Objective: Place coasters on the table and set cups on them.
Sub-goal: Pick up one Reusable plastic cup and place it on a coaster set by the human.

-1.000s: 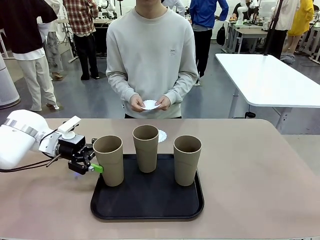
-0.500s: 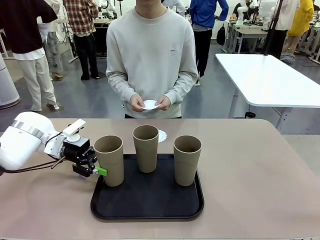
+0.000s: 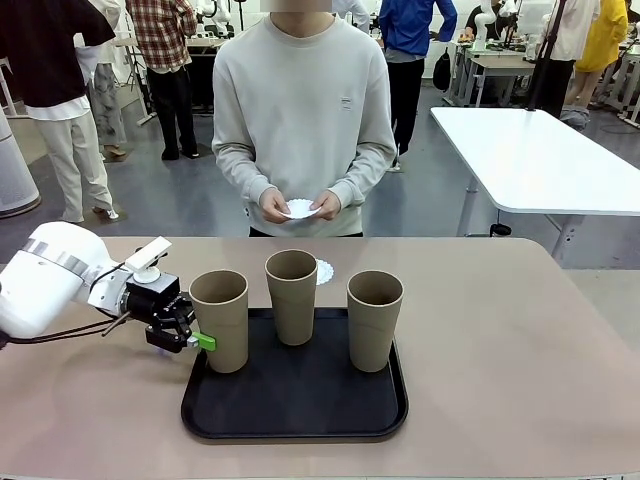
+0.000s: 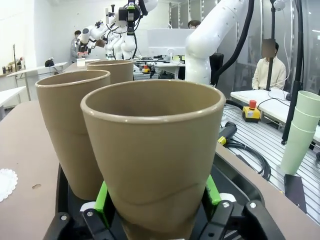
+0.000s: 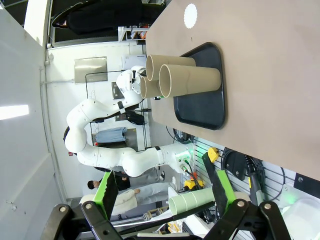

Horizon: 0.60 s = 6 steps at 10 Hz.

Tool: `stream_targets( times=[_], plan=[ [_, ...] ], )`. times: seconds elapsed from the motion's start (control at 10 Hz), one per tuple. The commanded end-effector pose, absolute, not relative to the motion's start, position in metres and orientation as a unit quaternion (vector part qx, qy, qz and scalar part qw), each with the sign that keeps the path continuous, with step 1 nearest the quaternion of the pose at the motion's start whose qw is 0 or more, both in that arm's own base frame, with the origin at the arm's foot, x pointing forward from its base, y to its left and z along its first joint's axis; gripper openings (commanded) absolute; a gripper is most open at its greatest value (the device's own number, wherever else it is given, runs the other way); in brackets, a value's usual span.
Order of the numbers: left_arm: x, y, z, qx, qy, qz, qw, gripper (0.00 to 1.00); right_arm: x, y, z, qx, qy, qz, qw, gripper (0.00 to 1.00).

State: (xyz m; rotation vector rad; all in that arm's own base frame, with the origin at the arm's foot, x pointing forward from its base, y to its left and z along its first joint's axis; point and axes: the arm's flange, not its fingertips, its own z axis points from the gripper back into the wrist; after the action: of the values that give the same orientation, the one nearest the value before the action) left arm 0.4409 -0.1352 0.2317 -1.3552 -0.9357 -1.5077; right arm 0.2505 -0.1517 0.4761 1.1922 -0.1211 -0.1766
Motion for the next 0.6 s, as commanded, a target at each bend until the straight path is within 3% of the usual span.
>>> stream_targets(
  times=[0.0,0.5],
  plan=[
    [0.433,-0.130,0.249,-0.538,-0.396,-0.613,0.422,0.00,0.251,-0.152,0.476,0.565,-0.058,-0.080,0.819,1.00],
    [0.386,-0.121,0.434,-0.531,-0.440,-0.596,0.411,0.00,0.251,-0.152,0.476,0.565,-0.058,-0.080,0.819,1.00]
  ],
)
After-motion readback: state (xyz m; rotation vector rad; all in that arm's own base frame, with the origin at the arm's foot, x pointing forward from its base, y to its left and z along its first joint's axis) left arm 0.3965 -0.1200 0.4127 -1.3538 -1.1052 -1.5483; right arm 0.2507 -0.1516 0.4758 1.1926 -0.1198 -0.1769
